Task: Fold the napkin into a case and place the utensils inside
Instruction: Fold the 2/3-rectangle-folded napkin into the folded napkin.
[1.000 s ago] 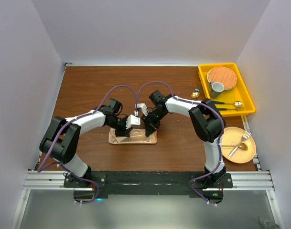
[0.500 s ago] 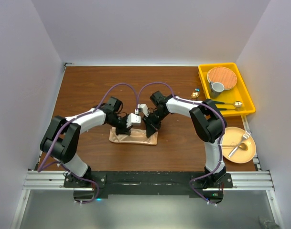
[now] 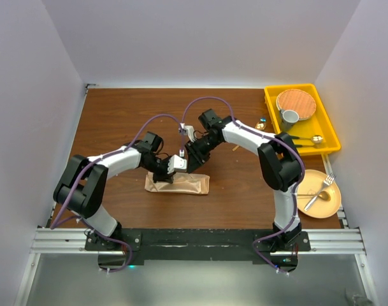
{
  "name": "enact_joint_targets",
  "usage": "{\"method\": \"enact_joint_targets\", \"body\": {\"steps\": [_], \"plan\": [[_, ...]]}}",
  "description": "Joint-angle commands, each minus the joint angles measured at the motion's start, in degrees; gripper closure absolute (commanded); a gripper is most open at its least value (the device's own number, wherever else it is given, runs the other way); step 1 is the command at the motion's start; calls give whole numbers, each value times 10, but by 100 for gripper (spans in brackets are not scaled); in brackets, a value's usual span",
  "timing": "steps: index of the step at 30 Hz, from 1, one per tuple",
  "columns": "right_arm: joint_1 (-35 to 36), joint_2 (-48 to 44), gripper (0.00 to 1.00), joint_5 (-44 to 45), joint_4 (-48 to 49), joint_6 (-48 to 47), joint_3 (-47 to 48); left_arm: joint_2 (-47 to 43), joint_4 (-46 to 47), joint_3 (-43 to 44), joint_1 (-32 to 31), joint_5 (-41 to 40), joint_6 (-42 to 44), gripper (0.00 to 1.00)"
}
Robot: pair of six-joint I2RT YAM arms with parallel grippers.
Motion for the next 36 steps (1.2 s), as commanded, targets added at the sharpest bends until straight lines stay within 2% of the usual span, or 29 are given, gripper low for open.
{"method": "enact_joint_targets", "body": {"steps": [1, 7, 17, 23, 30, 36], "plan": [[-2, 5, 73, -12, 37, 59, 20, -8, -6, -4, -1, 9, 20, 100], [9, 41, 85, 22, 58, 71, 19, -12, -2, -4, -1, 12, 10, 100], [25, 72, 93, 109, 30, 29, 27, -37, 3, 11, -1, 27, -31, 100], [29, 64, 96, 135, 37, -5, 6, -32, 21, 35, 8, 33, -80, 100], [29, 66, 96, 146, 32, -29, 11, 17, 42, 62, 49, 26, -120, 100], [30, 67, 96, 147, 31, -34, 16, 49, 36, 65, 62, 21, -114, 100]]}}
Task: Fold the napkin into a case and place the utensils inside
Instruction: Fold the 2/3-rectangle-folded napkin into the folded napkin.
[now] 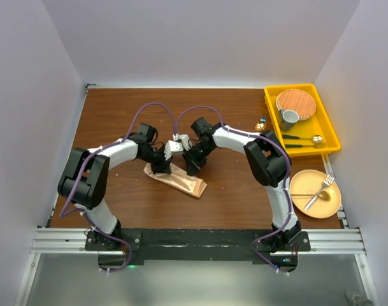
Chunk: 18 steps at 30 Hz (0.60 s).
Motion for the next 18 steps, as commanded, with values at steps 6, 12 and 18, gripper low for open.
{"method": "enact_joint_targets", "body": {"steps": [6, 12, 18], "plan": [[3, 2, 95, 66, -4, -40, 27, 23, 22, 13, 7, 3, -26, 100], [3, 6, 91, 38, -28, -39, 68, -8, 14, 8, 2, 12, -16, 100], [2, -14, 81, -20, -38, 5, 122, -16, 9, -10, -6, 9, -7, 100]]}}
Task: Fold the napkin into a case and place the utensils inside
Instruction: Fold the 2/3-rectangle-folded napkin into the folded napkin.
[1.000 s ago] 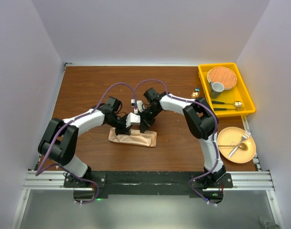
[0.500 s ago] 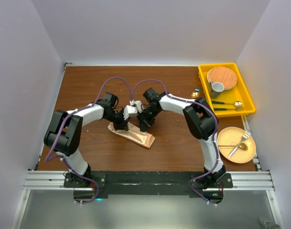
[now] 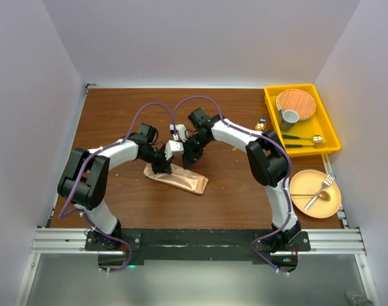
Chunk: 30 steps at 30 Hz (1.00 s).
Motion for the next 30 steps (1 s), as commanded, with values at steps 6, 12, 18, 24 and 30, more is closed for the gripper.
{"method": "enact_joint_targets", "body": {"steps": [6, 12, 18, 24, 30], "plan": [[1, 8, 77, -24, 35, 58, 59, -31, 2, -20, -7, 10, 6, 100], [1, 43, 68, -7, 43, 59, 62, -37, 1, -28, -8, 11, 6, 100], [-8, 19, 71, -40, 88, 73, 29, -35, 6, -33, -8, 9, 1, 100], [-12, 24, 68, -51, 71, 56, 32, -35, 13, -34, -8, 13, -4, 100], [-11, 53, 69, -55, 68, 56, 42, -47, 13, -31, -8, 17, -10, 100]]}}
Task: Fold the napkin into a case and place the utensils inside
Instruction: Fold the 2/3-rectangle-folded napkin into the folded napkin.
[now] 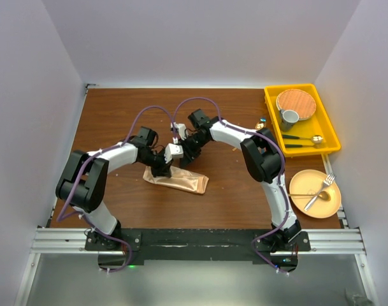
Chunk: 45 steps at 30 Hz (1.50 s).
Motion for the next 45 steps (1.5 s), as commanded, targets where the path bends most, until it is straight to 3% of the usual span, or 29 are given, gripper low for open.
{"method": "enact_joint_targets", "body": {"steps": [1, 8, 15, 19, 29, 36, 40, 45], "plan": [[1, 6, 70, -25, 4, -5, 18, -32, 10, -2, -2, 20, -9, 100], [4, 21, 78, -34, -12, -19, 21, -53, 39, 2, -2, 25, -48, 100], [4, 33, 100, -40, -14, -35, 37, -34, 83, -5, -2, -9, -97, 100], [5, 45, 100, -41, -18, -44, 45, -13, 119, -1, -1, -32, -119, 100], [5, 48, 100, -41, -29, -46, 70, 41, 101, 9, -2, -67, -133, 100], [-43, -1, 71, -10, -23, 0, 80, 58, 88, 9, -2, -76, -136, 100], [-86, -39, 59, -19, -52, 0, 78, 68, 85, 12, -2, -81, -147, 100], [-116, -106, 54, -28, -73, 12, 61, 86, 73, 22, -2, -93, -163, 100]]}}
